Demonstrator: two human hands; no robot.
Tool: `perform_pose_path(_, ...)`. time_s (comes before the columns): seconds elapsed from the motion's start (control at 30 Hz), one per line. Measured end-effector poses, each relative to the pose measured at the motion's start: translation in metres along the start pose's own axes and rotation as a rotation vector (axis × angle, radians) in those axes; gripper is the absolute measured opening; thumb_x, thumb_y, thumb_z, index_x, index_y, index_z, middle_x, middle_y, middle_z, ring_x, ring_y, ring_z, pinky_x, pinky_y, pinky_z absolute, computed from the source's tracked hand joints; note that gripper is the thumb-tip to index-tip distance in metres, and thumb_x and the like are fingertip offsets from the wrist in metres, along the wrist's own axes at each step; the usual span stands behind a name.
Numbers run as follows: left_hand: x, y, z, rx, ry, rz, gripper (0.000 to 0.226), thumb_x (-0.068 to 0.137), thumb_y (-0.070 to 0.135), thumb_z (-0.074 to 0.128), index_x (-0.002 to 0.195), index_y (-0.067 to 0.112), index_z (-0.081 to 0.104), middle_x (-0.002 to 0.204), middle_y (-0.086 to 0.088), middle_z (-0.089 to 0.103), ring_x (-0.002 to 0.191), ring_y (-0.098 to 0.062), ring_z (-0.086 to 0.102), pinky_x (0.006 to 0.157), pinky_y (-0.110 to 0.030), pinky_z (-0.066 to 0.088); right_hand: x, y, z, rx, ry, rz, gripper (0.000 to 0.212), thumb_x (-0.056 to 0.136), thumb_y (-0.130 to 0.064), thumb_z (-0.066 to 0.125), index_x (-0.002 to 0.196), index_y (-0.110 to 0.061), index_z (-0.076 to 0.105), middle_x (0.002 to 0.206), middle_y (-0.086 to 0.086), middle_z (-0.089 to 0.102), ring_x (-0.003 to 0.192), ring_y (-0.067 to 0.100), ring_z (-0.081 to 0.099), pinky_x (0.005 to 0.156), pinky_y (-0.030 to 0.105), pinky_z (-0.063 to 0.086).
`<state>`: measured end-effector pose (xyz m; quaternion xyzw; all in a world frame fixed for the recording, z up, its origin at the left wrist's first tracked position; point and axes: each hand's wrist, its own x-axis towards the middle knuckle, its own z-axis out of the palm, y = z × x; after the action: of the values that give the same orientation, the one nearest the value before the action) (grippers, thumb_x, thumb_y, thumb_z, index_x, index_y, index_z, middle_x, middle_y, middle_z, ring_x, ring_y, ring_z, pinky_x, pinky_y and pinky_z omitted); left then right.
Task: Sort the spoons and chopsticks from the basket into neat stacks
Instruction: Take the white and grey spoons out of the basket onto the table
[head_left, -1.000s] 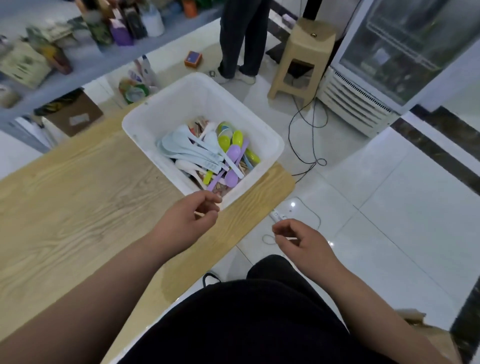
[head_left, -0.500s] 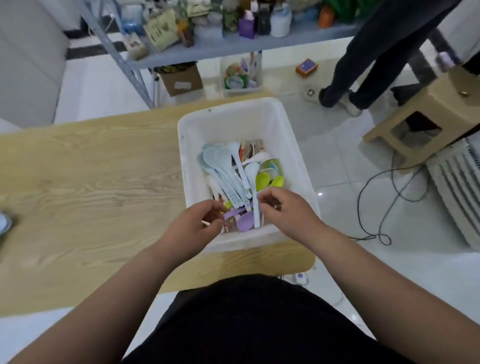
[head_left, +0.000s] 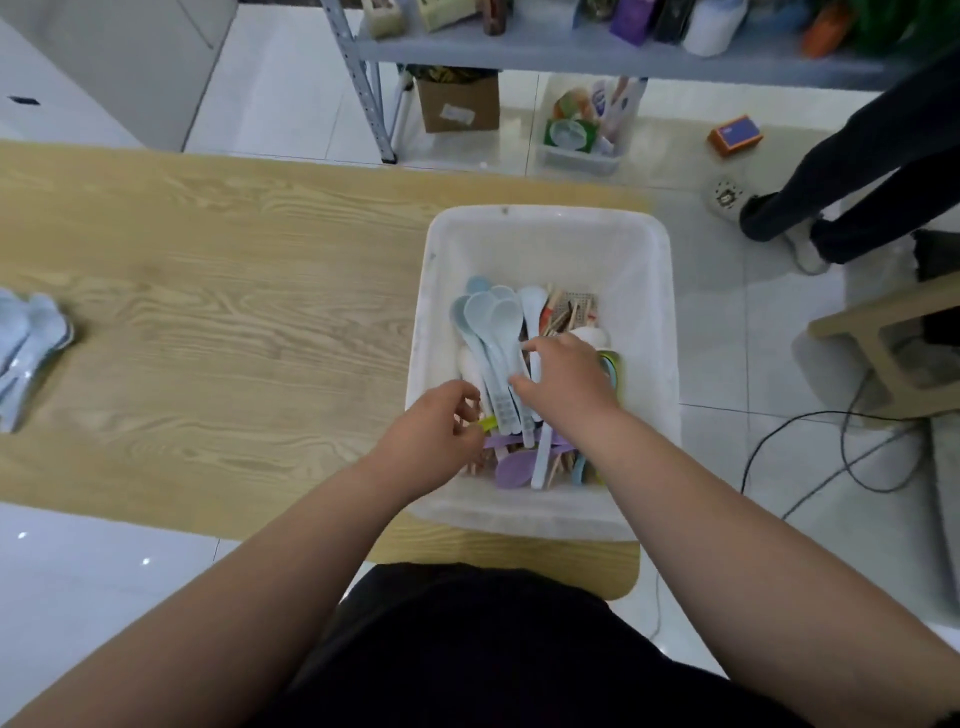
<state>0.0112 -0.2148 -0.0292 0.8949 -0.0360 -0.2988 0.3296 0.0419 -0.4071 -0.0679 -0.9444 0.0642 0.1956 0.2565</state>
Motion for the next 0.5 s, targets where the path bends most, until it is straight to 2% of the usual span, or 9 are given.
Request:
perform_pose_path(0.07,0.024,0.005,0.002,0.109,0.020,-0.040,0.043,0.096,0.022,0.056,0.137,0.014,0.047,0.123,-0.002,0.058,0.101,-0.018,0.062,0.078,-0.024,0.042,0.012,-0.005,0.008,-0.135,-0.021,0.009,0.064,0.086,-0.058,0.064,0.135,-0.017,0.055,0.137,0.010,0.052,0.130,0.032,0.042,0.106,0.044,0.041)
perform_pose_path(0.17,0.056,0.019,0.006,0.244,0.000,-0.092,0.036,0.099,0.017,0.053,0.128,-0.002,0.045,0.127,-0.017,0.053,0.113,-0.029,0.055,0.081,-0.028,0.040,0.019,-0.006,0.019,-0.240,-0.024,0.025,0.071,0.081,-0.066,0.065,0.133,-0.018,0.054,0.135,0.010,0.051,0.129,0.032,0.041,0.103,0.045,0.039)
perform_pose_path(0.37,0.092,0.027,0.020,0.295,0.043,-0.185,0.047,0.099,0.024,0.055,0.134,-0.001,0.037,0.135,-0.021,0.045,0.121,-0.035,0.050,0.094,-0.039,0.044,0.018,0.001,0.022,-0.254,0.038,0.026,0.056,0.091,-0.063,0.052,0.128,-0.020,0.059,0.130,0.010,0.050,0.123,0.032,0.041,0.098,0.042,0.037)
perform_pose_path(0.5,0.099,0.028,0.027,0.292,0.061,-0.243,0.054,0.097,0.024,0.058,0.136,-0.004,0.033,0.138,-0.019,0.044,0.124,-0.031,0.051,0.094,-0.037,0.045,0.018,0.003,0.021,-0.239,0.062,0.056,0.043,0.093,-0.049,0.057,0.123,-0.018,0.064,0.128,0.009,0.051,0.123,0.031,0.042,0.098,0.041,0.037)
